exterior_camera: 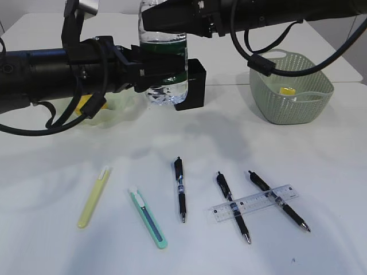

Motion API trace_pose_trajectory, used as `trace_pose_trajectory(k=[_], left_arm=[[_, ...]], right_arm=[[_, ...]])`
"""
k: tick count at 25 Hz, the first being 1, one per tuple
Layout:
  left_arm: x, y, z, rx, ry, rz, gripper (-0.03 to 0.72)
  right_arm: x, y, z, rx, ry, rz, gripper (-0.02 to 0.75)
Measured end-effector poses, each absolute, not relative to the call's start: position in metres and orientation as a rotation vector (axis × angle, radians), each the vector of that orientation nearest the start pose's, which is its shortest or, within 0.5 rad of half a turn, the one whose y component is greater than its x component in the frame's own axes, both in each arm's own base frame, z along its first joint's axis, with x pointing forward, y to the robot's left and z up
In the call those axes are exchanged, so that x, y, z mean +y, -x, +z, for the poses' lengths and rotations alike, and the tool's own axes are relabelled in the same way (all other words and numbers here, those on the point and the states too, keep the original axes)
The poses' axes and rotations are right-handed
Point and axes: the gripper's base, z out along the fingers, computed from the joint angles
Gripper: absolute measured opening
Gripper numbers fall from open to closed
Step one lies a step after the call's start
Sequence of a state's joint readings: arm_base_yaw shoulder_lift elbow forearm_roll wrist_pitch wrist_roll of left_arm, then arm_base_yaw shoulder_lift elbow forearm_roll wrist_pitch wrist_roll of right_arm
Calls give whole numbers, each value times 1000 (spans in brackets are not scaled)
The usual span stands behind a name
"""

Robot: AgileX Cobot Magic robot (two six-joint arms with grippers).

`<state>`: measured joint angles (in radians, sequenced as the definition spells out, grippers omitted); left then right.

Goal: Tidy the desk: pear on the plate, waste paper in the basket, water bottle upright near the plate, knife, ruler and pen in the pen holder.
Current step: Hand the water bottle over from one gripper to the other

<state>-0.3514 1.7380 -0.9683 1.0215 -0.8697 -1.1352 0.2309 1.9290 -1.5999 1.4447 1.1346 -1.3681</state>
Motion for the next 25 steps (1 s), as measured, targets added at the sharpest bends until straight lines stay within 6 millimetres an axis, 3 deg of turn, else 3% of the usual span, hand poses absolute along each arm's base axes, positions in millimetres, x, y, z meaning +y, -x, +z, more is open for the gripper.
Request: trace_pose_trajectory(k=[14, 25], left_arm=[[-180, -320, 245, 1697, -579, -1092, 382], [-180, -320, 242, 1715, -577, -1078, 381]], right_arm=[[175, -389, 316, 1733, 955, 1240, 589], [174, -388, 309, 1839, 966, 1221, 590]])
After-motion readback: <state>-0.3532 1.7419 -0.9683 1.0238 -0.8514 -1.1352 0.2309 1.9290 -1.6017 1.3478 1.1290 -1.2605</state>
